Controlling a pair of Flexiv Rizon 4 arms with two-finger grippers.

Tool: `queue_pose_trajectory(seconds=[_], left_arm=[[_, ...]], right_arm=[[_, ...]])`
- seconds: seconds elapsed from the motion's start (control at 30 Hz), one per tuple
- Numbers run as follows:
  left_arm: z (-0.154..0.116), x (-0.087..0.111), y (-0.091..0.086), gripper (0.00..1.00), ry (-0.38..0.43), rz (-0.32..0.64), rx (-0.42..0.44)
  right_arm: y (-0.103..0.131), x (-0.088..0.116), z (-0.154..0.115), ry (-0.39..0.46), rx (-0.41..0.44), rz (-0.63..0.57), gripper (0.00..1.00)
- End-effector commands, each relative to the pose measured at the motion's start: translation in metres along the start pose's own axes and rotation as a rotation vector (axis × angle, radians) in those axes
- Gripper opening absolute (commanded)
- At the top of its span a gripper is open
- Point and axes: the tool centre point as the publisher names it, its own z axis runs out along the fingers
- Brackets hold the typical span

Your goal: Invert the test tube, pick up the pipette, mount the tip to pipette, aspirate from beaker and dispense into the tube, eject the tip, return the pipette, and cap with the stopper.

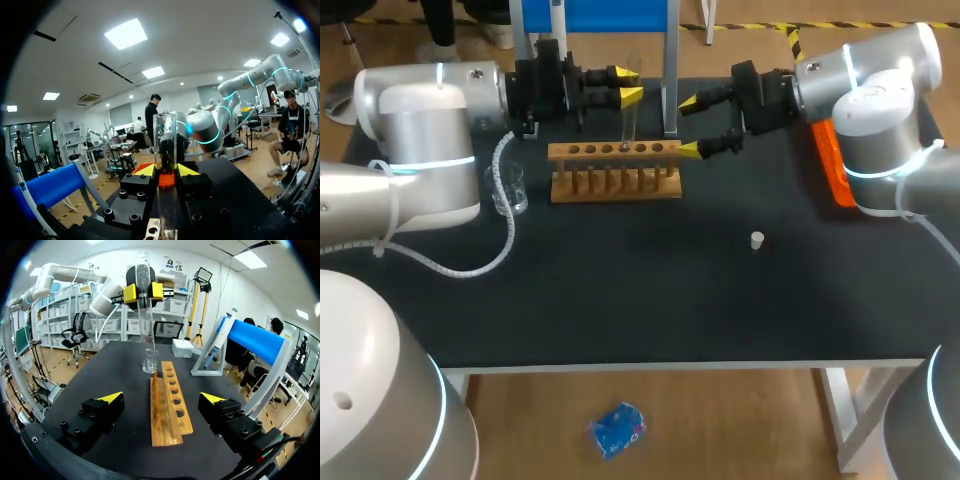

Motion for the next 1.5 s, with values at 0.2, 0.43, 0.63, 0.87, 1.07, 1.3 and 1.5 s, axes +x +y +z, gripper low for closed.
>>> queue_pose_trajectory(seconds=[0.2,0.43,0.63,0.87,1.07,1.3,1.5], left_arm=[[-0.002,-0.006,-0.001,0.00,-0.020,-0.077,0.014],[-0.002,-0.018,0.007,0.00,-0.047,-0.214,0.070],[0.005,-0.026,0.016,0.00,-0.039,-0.235,0.028],[0.011,-0.039,0.024,0.00,-0.027,-0.256,-0.002],[0.012,-0.051,0.033,0.00,-0.043,-0.246,0.003],[0.006,-0.063,0.043,0.00,-0.070,-0.242,0.010],[0.002,-0.070,0.048,0.00,-0.082,-0.232,0.006]], right_arm=[[-0.001,0.000,0.000,0.000,-0.001,-0.001,1.00],[-0.001,0.000,0.000,0.000,-0.001,-0.001,1.00],[-0.001,0.000,0.000,0.000,-0.001,-0.001,1.00],[-0.001,0.000,0.000,0.000,-0.001,-0.001,1.00],[-0.001,0.000,0.000,0.000,-0.001,-0.001,1.00],[-0.001,0.000,0.000,0.000,-0.001,-0.001,1.00],[-0.001,0.000,0.000,0.000,-0.001,-0.001,1.00]])
